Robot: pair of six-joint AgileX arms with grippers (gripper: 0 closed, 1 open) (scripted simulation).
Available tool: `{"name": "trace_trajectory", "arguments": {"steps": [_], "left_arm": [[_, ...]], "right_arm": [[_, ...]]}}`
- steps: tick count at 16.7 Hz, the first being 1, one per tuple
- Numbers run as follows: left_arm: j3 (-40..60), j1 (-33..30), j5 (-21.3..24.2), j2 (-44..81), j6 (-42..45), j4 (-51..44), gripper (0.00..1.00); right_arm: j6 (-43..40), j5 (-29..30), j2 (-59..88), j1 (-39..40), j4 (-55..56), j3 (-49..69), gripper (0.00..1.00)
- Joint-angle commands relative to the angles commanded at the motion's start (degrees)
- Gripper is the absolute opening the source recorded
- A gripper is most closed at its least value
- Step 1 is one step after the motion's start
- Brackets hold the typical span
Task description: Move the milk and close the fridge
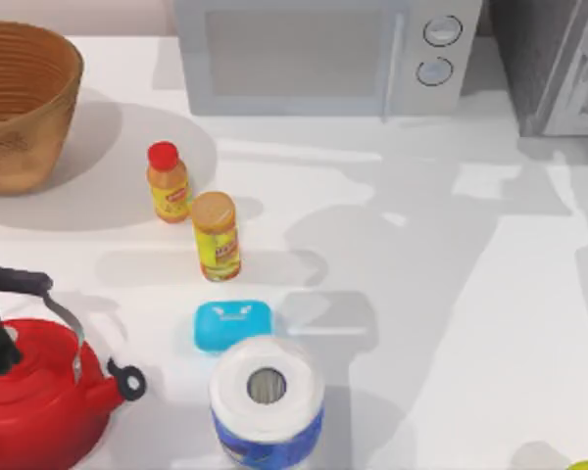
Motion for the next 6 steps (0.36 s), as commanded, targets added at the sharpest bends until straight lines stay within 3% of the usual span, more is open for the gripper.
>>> {"name": "trace_trajectory", "arguments": {"steps": [6], "left_arm": [[0.0, 0.0, 0.0, 0.0, 0.0, 0.0, 1.0]], "right_arm": [[0.1, 0.0, 7.2, 0.1, -2.0, 9.2, 1.0]]}}
